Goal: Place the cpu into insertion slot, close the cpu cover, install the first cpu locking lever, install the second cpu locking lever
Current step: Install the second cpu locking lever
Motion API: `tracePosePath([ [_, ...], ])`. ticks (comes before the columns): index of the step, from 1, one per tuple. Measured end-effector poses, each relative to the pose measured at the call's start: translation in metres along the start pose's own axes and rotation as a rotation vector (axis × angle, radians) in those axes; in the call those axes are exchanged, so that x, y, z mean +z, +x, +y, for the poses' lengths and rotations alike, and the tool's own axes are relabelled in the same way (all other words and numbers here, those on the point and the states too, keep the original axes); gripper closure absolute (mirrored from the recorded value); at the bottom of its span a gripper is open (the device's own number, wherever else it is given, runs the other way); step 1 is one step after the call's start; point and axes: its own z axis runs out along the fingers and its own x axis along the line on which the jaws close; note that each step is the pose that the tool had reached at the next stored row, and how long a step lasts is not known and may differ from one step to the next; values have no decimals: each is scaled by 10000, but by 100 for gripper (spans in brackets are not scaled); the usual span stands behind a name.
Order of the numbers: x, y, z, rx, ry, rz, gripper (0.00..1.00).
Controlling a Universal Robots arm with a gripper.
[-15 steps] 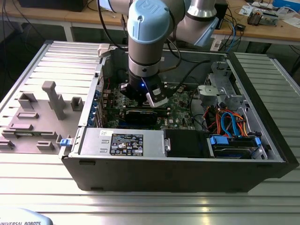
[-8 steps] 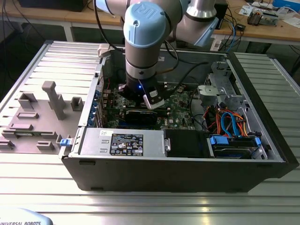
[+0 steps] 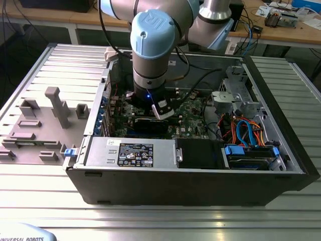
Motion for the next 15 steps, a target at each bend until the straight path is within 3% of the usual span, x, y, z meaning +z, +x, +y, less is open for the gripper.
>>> tracePosePath([
  [4, 29, 1, -5, 0, -236, -2, 89],
  [6, 30, 2, -5, 0, -307, -2, 89],
  [10, 11, 3, 0, 0, -329, -4, 89],
  [15, -68, 5, 24, 5, -328, -3, 89],
])
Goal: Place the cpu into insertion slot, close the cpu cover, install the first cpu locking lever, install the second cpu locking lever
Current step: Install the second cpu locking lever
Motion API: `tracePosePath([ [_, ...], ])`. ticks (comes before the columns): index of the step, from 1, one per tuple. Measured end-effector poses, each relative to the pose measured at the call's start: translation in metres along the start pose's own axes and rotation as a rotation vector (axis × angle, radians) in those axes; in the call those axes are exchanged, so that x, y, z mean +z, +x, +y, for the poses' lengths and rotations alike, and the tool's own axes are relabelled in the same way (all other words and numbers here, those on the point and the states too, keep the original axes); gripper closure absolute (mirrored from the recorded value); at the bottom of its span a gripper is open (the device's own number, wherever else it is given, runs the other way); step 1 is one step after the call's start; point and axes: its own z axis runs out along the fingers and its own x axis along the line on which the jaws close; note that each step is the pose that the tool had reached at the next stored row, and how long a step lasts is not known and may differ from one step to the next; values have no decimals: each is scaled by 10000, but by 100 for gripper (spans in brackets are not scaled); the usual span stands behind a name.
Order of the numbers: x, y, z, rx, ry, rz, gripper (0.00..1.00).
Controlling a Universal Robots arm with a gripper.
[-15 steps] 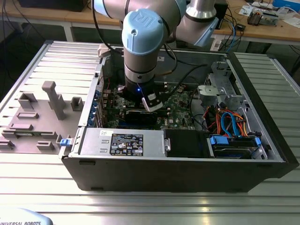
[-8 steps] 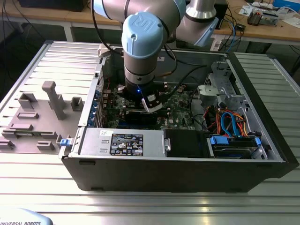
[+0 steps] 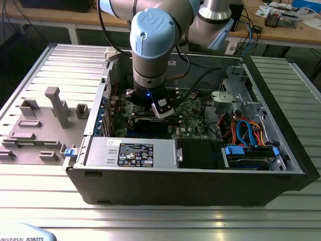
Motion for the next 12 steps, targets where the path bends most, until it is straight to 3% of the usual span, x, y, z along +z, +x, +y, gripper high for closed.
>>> tracePosePath([
  [5, -125, 2, 42, 17, -3, -7, 89],
  [12, -126, 3, 42, 19, 0, -3, 89],
])
